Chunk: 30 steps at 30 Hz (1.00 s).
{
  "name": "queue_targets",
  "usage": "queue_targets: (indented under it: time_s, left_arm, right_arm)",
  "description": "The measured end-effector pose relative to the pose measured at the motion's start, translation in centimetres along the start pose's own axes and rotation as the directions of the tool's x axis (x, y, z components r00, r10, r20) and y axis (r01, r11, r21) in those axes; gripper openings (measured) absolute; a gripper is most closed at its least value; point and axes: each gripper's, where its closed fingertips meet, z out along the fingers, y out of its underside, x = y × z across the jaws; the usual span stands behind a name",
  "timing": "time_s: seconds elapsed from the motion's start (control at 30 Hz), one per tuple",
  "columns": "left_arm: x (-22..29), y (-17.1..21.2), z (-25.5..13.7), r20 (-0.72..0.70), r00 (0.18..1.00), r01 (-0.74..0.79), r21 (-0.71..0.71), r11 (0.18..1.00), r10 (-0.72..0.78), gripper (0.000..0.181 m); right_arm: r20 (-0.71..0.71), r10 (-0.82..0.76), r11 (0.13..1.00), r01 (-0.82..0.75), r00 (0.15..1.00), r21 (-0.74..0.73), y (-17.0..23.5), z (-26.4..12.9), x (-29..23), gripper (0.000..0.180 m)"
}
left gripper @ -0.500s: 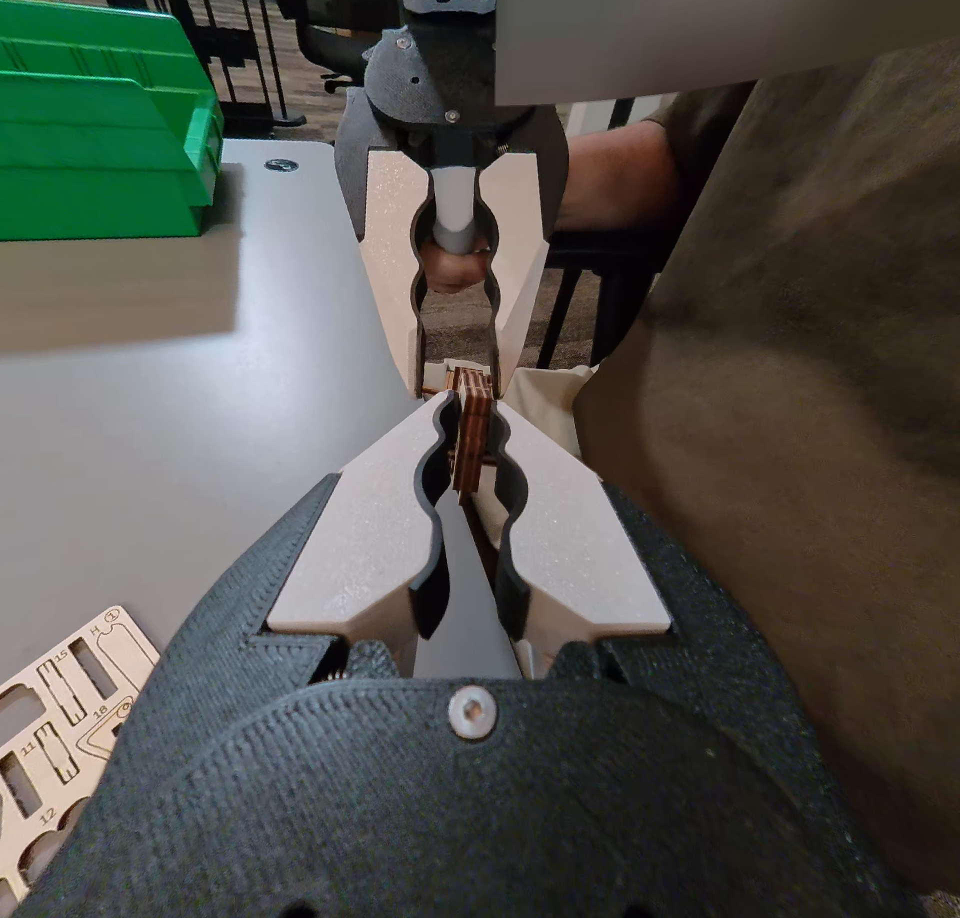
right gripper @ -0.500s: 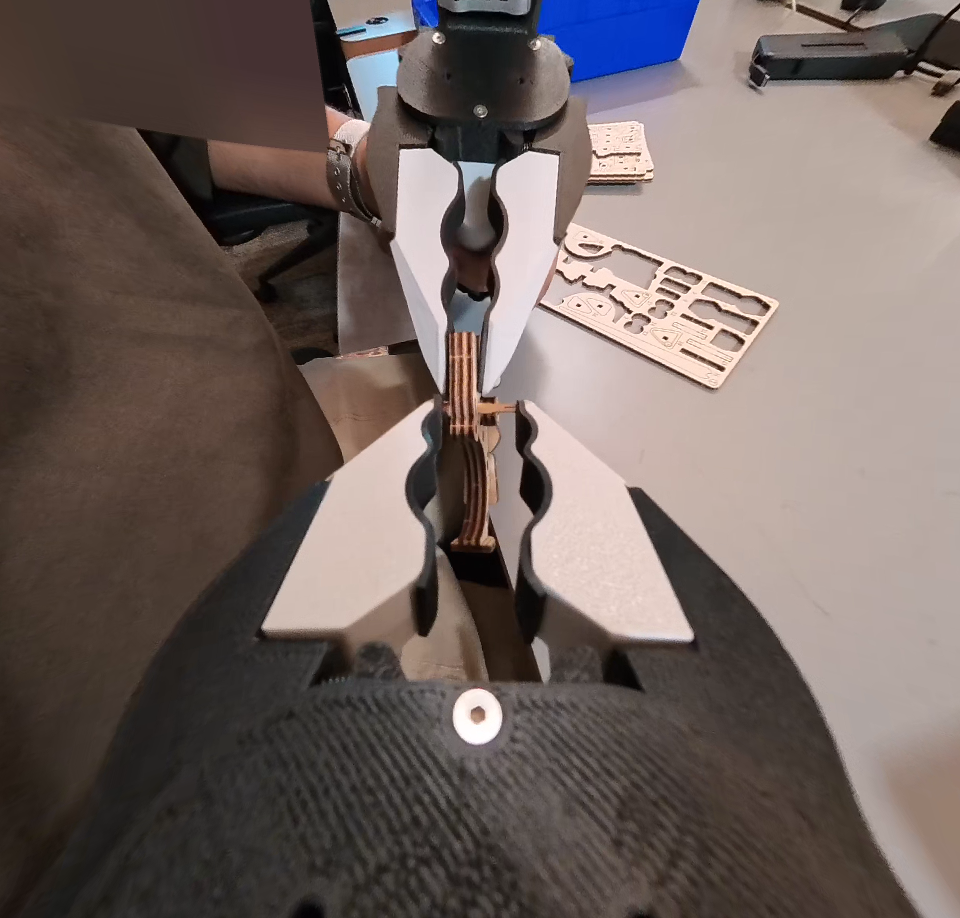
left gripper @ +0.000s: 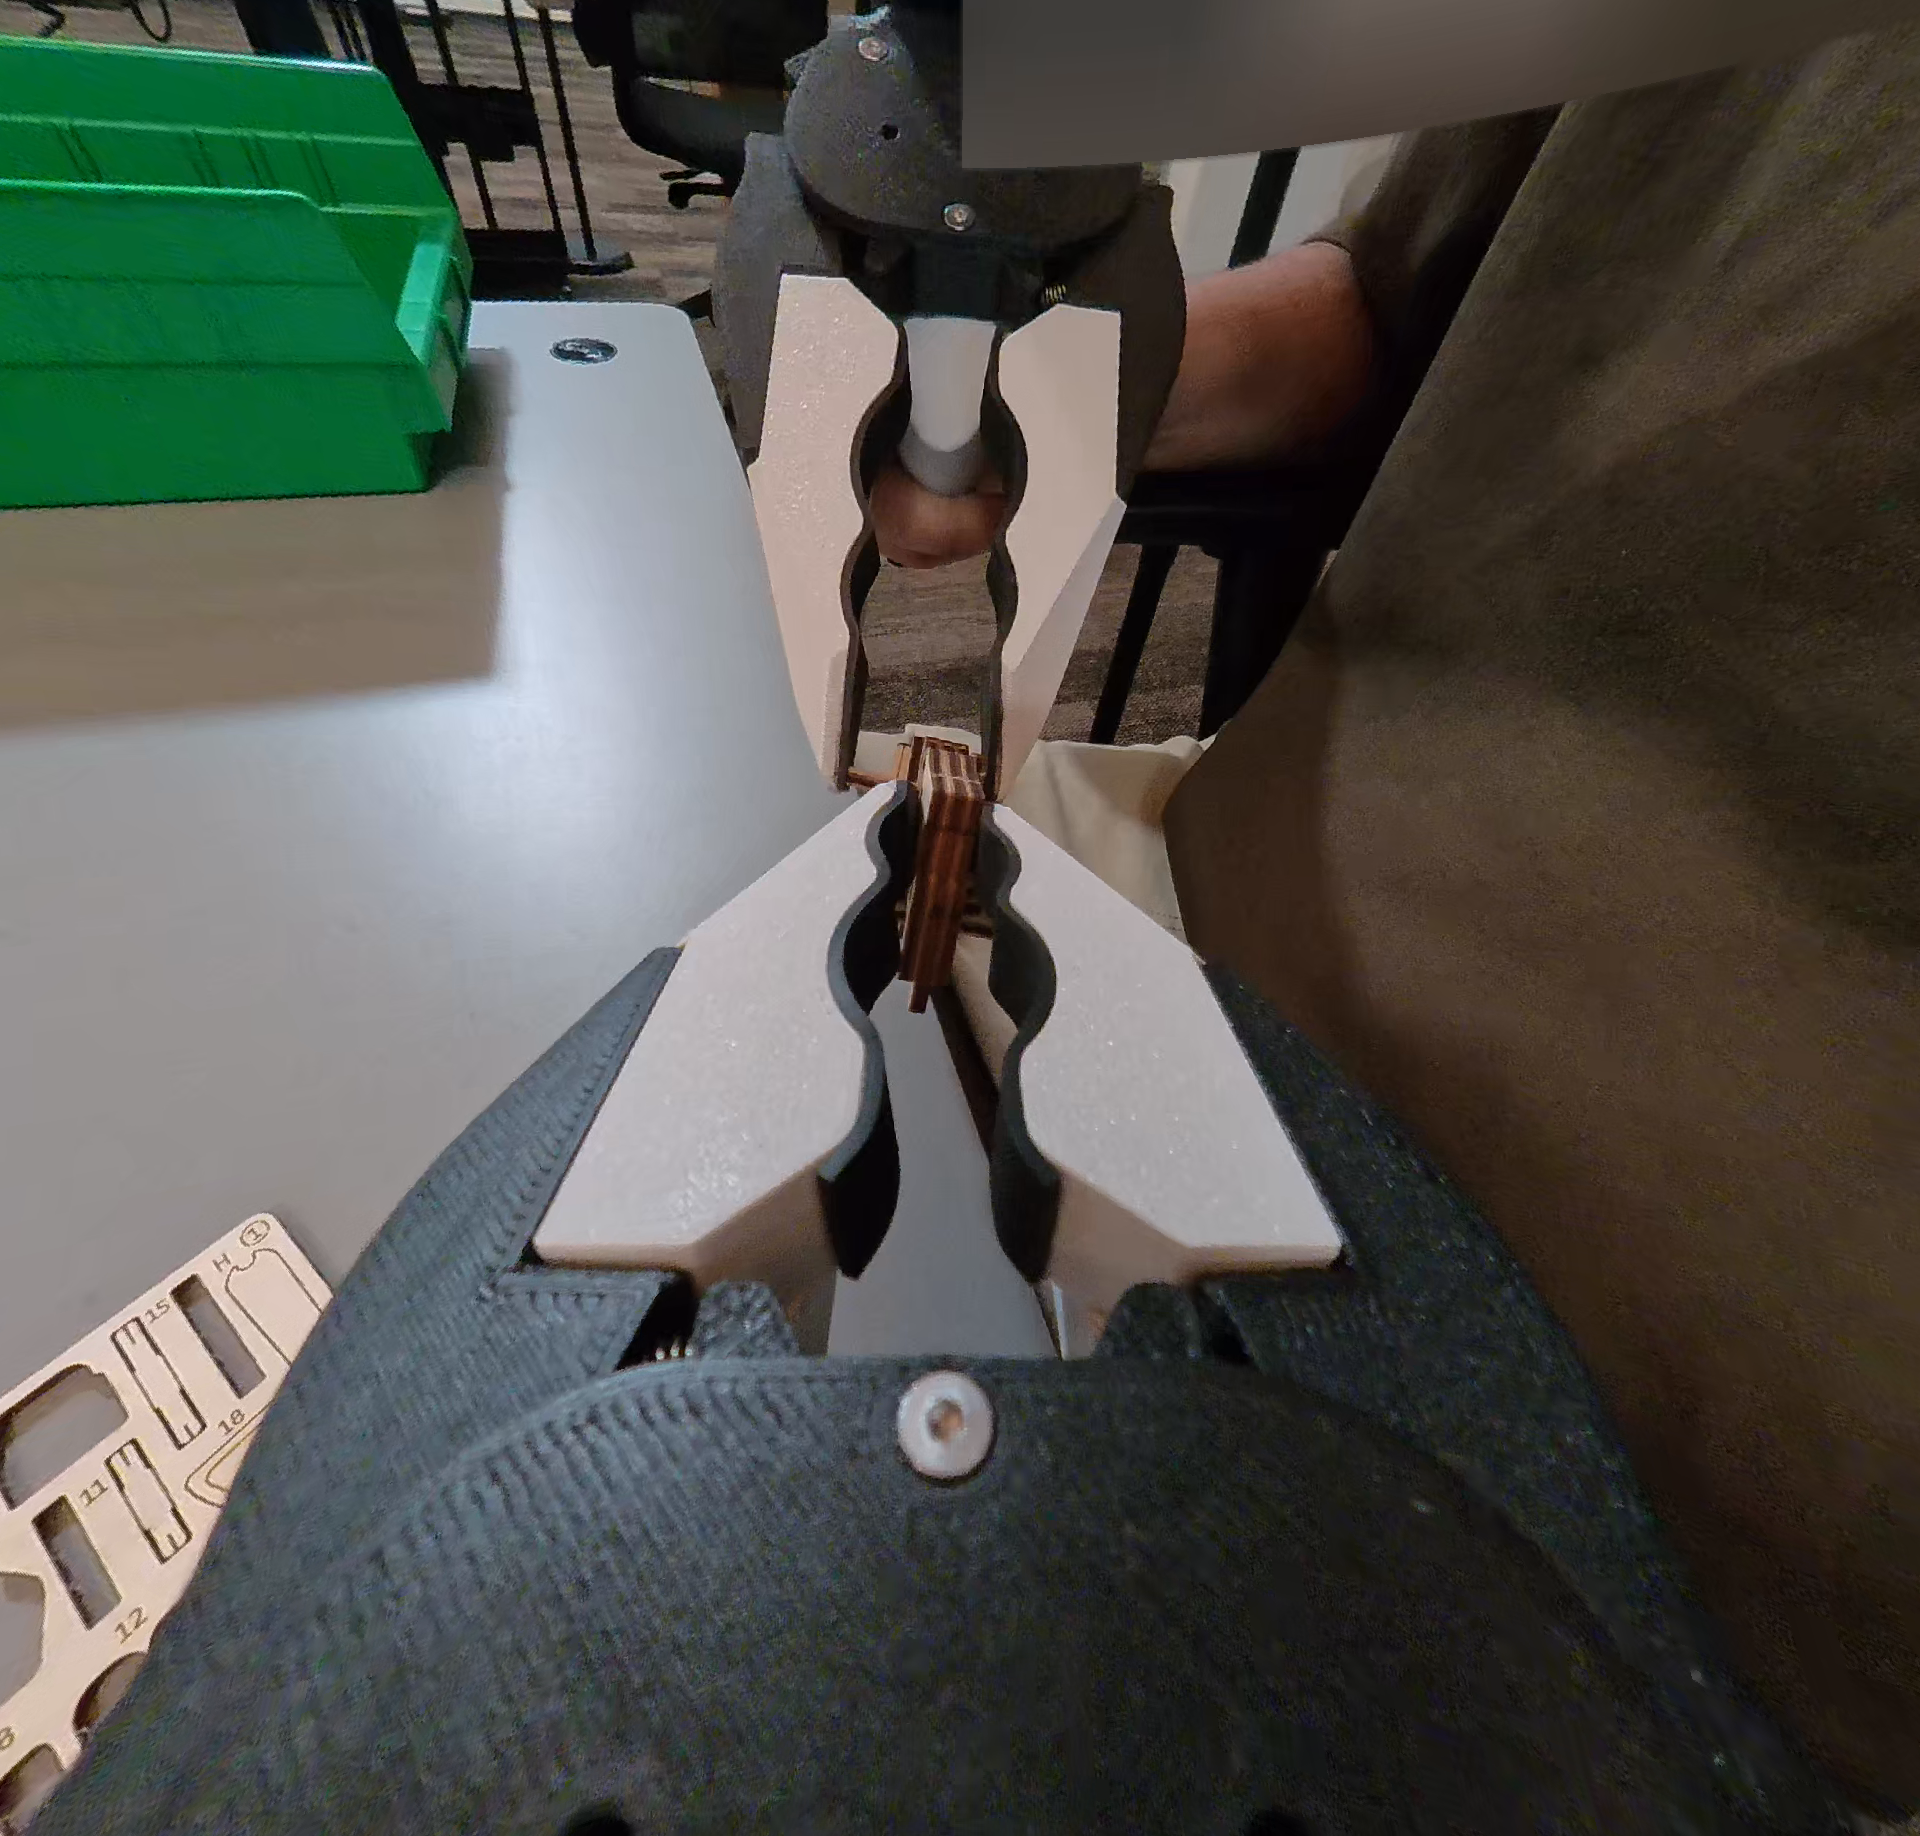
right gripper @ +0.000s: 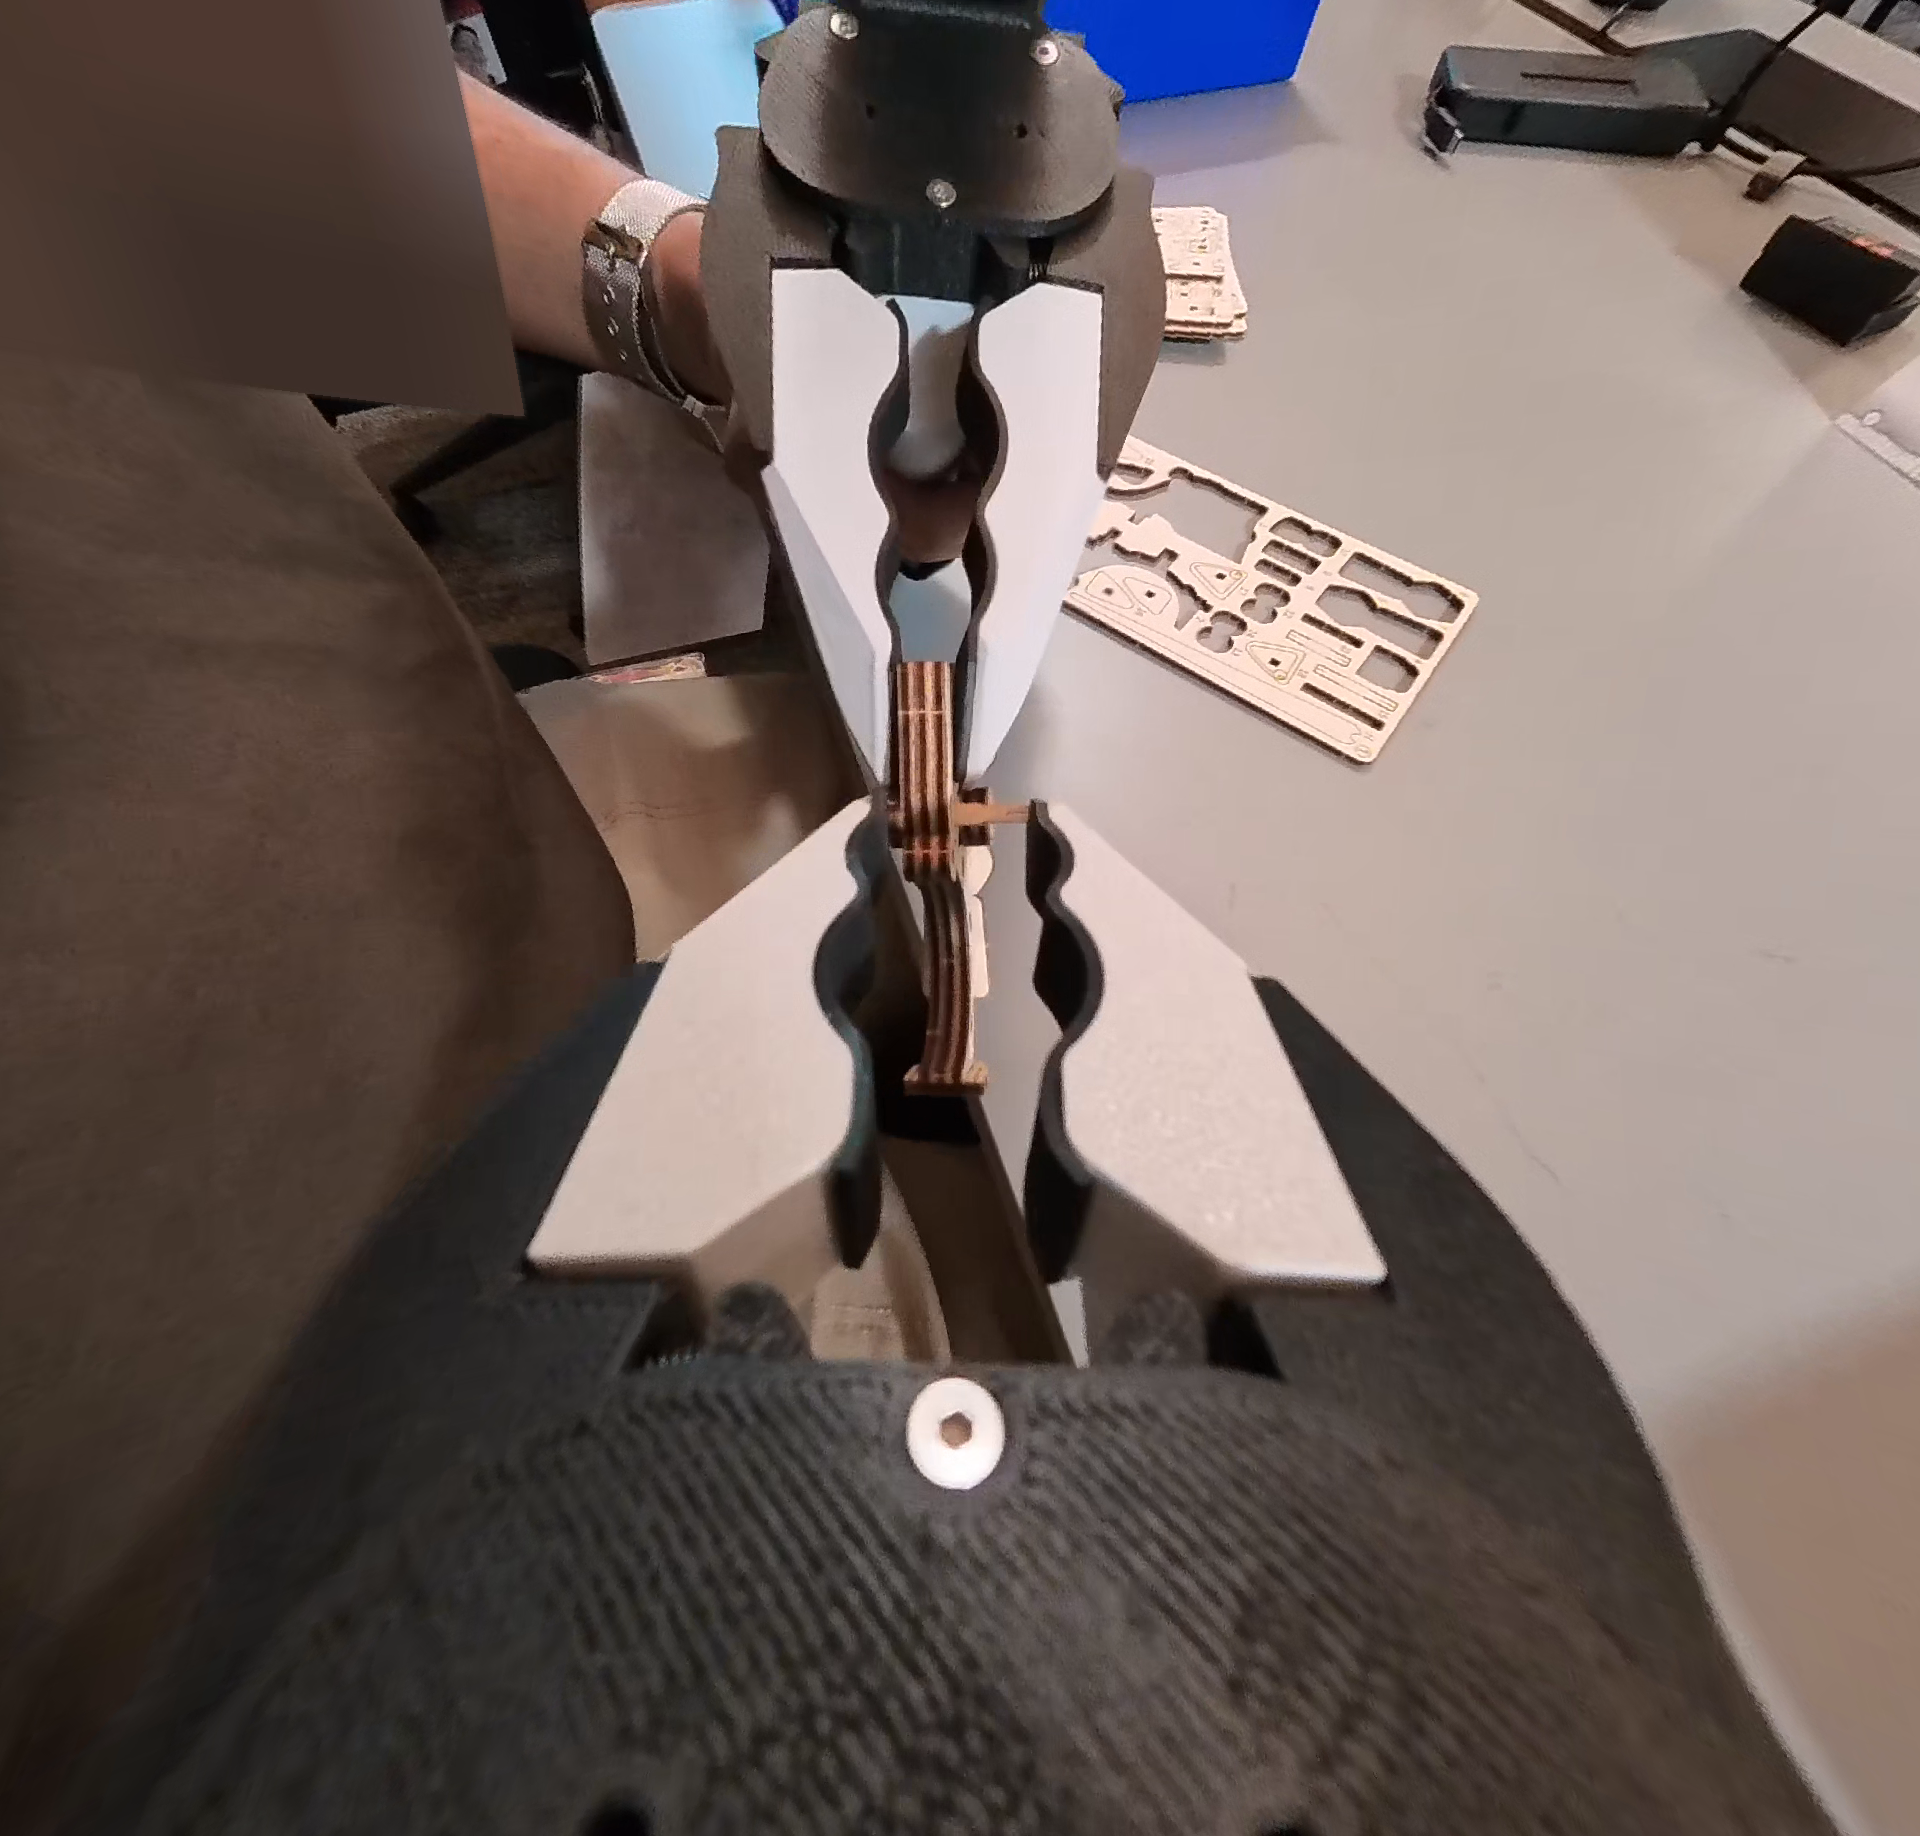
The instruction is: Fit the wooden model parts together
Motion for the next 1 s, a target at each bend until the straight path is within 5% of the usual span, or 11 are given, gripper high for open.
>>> queue_targets:
  time_s: [1.0]
  left_arm:
    - [1.1,0.0,0.8,-0.029,0.998,-0.056,-0.048,0.997,0.054,0.008]
  right_arm:
    - [0.049,-0.078,0.997,0.079,0.996,-0.01,0.3,0.0,-1.3,0.027]
